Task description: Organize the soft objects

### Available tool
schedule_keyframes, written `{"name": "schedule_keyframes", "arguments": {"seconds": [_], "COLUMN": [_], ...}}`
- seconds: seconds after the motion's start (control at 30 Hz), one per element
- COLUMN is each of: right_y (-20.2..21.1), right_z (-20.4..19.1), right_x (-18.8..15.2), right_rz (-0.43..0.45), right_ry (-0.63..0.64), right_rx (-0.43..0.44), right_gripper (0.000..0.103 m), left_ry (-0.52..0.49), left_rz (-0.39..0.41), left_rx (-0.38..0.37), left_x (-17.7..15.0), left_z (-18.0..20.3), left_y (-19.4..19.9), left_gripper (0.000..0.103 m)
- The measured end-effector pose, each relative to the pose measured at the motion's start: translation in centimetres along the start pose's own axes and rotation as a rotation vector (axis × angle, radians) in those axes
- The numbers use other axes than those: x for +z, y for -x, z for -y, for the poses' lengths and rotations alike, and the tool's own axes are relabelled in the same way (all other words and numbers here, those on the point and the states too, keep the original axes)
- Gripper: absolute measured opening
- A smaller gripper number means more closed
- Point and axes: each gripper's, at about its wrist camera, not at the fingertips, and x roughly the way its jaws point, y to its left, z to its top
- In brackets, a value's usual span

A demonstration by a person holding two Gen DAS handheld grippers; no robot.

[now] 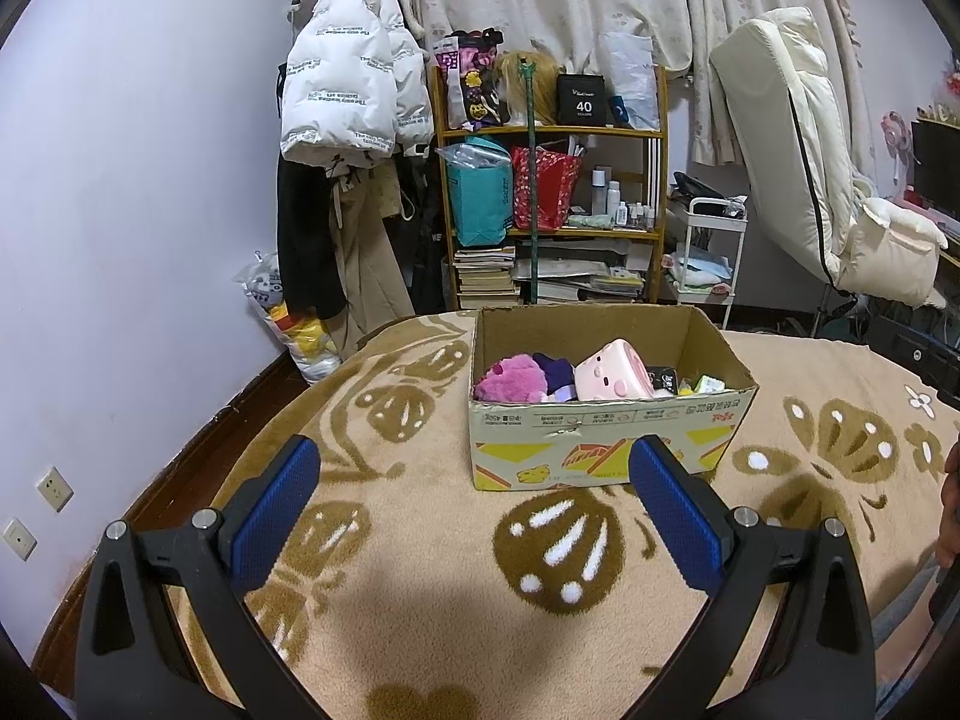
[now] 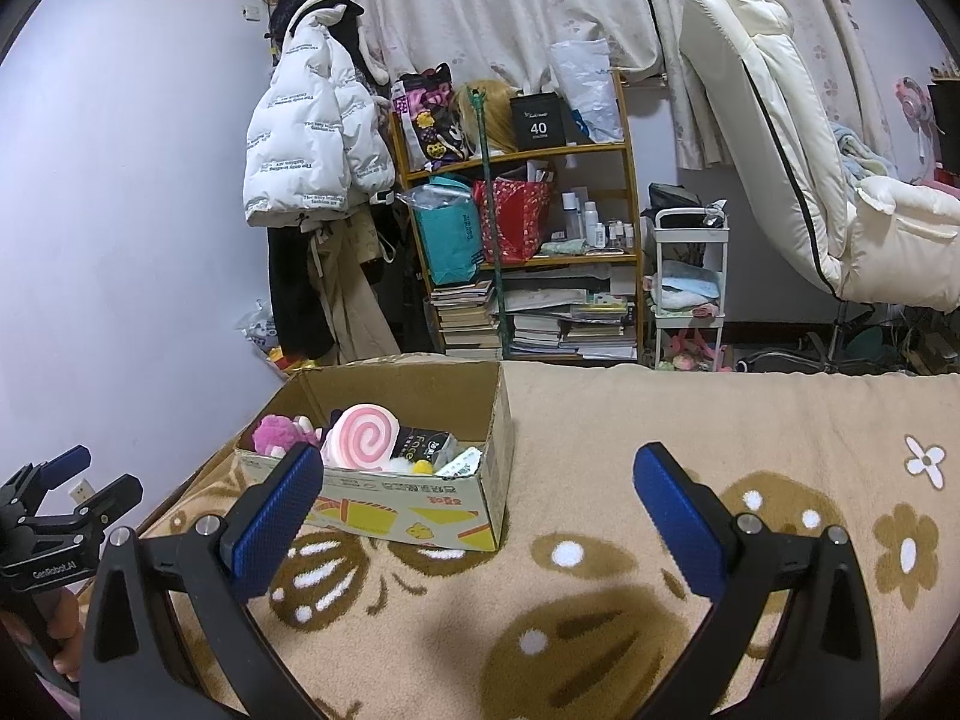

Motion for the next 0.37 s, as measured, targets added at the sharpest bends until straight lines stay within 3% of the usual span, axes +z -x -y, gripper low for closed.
{"name": "schedule_keyframes", "arguments": {"seconds": [0.37], "right_y": [0.03], "right_z": [0.18], "right_x": [0.08], "right_rz": [-0.001], "right_ry": [0.001], "right_rx": [0.001], "right_gripper": [0.103], "left_ry": [0.001], "left_rz": [0.000], "left_rx": [0.000], "left_x": [0.03], "left_z": [0.03], "left_y": [0.01], "left_gripper": [0.102]}}
